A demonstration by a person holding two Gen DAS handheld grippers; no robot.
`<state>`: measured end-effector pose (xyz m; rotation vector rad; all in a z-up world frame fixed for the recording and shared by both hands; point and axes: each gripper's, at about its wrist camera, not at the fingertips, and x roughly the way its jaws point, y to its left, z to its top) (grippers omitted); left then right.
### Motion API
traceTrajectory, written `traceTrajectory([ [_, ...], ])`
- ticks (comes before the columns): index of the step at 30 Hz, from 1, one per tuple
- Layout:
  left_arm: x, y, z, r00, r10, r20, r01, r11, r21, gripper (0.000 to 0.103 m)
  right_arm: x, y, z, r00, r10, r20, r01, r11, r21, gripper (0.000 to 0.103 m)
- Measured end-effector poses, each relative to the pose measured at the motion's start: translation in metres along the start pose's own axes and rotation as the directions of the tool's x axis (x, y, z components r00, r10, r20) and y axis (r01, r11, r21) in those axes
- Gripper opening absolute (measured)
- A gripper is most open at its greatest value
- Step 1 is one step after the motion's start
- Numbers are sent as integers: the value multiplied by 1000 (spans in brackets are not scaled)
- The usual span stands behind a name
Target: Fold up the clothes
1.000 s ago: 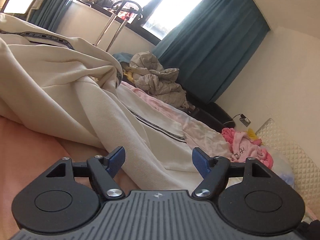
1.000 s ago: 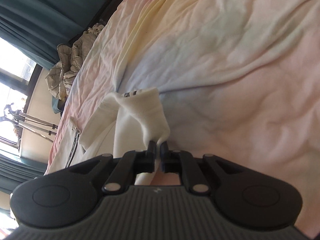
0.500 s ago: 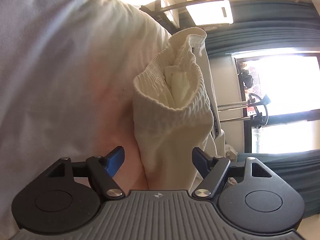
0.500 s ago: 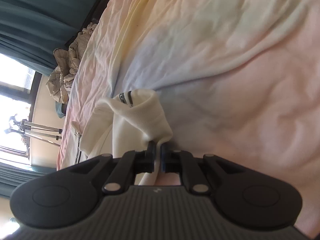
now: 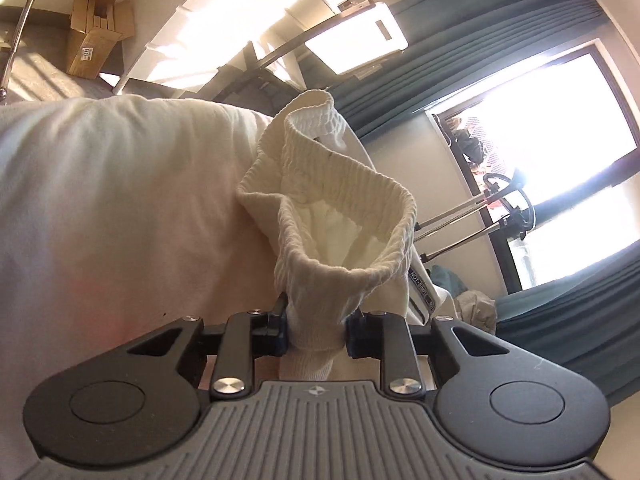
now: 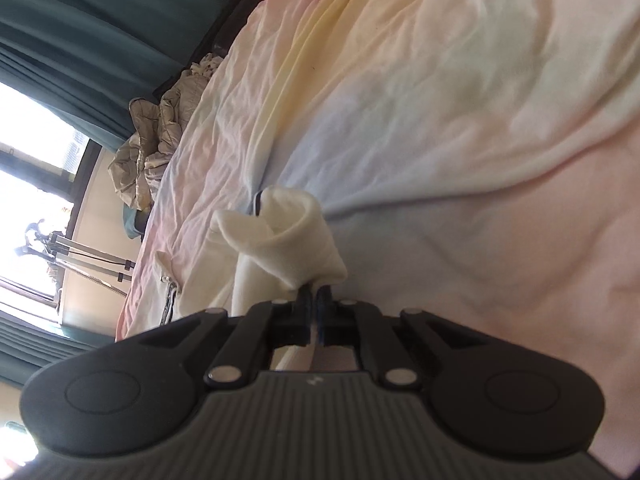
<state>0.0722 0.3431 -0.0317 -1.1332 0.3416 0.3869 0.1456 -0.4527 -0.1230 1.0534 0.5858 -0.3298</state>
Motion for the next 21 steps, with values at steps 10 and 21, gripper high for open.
traceTrajectory([
  [10, -91, -18, 80, 1000, -24, 5, 24, 995, -92, 26, -74, 18, 25, 931, 222, 290, -216, 975, -52, 3],
  [21, -92, 77, 75, 991, 109, -78, -121, 979, -167, 26, -62, -74, 22, 1000, -7, -15, 12, 922, 387, 4],
])
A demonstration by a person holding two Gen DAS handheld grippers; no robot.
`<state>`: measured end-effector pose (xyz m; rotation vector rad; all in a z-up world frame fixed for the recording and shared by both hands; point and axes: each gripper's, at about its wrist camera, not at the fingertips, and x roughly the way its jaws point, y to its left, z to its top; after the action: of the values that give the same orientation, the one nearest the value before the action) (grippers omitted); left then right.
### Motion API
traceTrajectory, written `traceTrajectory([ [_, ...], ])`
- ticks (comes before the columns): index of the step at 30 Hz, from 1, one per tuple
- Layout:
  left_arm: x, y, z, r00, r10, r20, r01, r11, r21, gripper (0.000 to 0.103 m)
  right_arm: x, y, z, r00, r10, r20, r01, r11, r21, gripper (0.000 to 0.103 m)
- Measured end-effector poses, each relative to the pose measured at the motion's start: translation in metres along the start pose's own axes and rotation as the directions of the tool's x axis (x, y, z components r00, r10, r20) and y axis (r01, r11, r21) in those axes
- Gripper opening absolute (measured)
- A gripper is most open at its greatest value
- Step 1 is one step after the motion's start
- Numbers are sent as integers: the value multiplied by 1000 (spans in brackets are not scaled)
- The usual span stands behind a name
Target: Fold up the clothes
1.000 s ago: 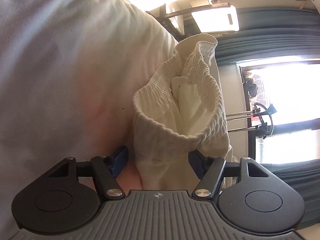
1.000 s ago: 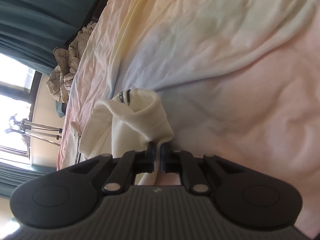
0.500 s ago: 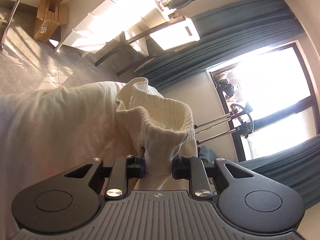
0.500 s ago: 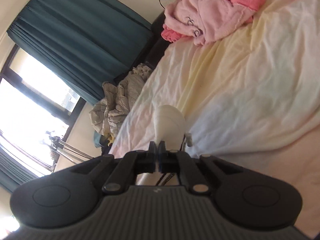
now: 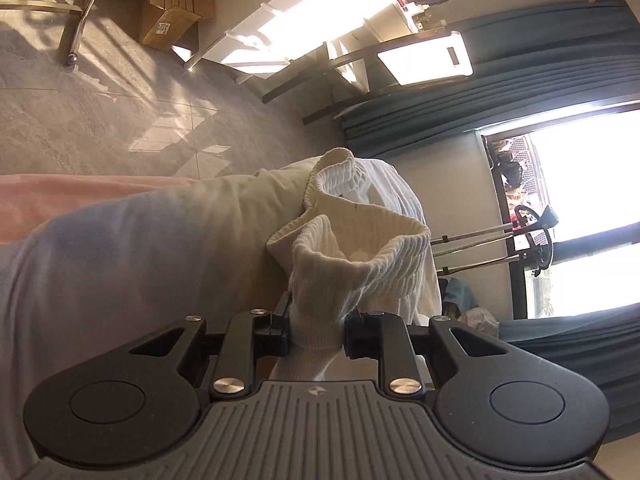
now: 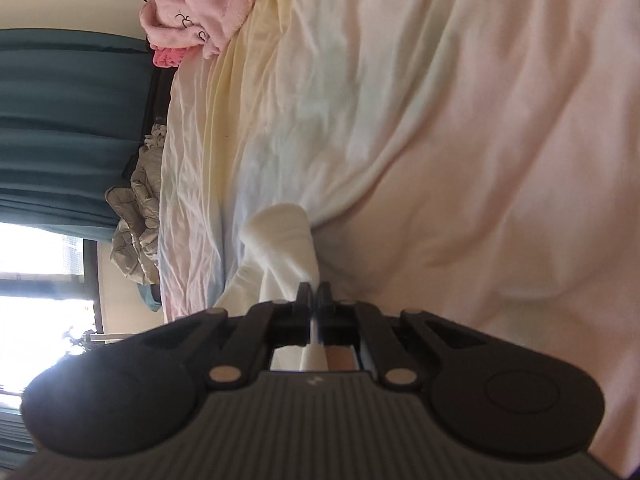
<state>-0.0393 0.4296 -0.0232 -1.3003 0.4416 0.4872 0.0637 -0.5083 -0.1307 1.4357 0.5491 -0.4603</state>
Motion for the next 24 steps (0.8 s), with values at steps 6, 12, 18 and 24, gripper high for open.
traceTrajectory([
  [6, 1, 0, 3, 1000, 17, 11, -17, 999, 45, 28, 18, 10, -2, 1000, -4, -16, 3, 994, -109, 24],
  [12, 2, -7, -3, 998, 45, 33, -47, 996, 77, 28, 46, 23, -4, 1000, 6, -24, -12, 967, -255, 53],
  [18, 5, -10, -9, 994, 85, 69, -92, 991, 102, 29, 64, 40, -21, 1000, 22, 12, -17, 938, -347, 11],
  [24, 7, -11, -15, 990, 113, 84, -121, 987, 106, 29, 21, 94, -46, 961, 253, 108, -163, 840, -517, 8],
])
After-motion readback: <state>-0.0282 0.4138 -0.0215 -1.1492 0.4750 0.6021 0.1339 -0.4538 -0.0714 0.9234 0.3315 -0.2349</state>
